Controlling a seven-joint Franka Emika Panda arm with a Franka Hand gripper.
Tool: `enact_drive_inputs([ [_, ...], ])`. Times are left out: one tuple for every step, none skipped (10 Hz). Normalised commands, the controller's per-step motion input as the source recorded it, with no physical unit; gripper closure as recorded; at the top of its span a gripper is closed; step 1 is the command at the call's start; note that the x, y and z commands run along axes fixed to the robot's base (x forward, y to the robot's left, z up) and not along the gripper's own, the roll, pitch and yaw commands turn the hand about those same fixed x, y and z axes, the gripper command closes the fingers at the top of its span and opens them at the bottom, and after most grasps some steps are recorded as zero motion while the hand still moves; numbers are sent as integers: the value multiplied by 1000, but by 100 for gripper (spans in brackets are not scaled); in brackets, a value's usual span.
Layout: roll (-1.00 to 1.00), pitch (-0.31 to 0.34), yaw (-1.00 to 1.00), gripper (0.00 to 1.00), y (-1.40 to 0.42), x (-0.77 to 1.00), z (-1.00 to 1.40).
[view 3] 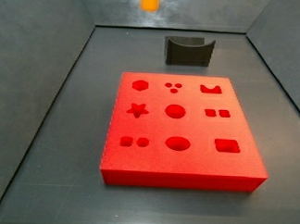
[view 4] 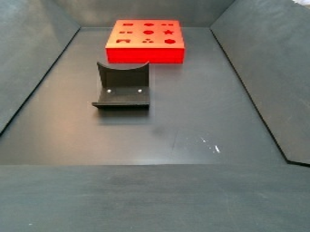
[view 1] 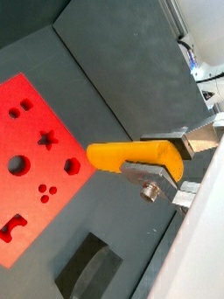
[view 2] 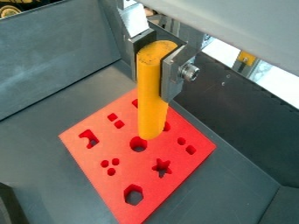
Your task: Insert the oval object.
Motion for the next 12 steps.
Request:
enact_drive_inputs([
  [-30,19,-183,100,-174,411,-443],
  [-51,36,-306,100,-266,694,-617],
  [-174,-249,-211,100,-223,546,-611],
  [-179,-279,-117,100,-251,486,-574],
  [-69,-296,-63,100,-480,309,-689],
  [0,-277,-151,100,-646,229,-749],
  [0,-281,-237,100,-686,140,-751],
  [59,-287,-331,100,-717,46,-731],
  [210,-251,-420,100,-797,77,-649],
  [279,-140,-626,100,-531,140,-426],
  [320,-50,-789,100,-220,40,-257],
  [319,-3,-889,100,-23,0,-209],
])
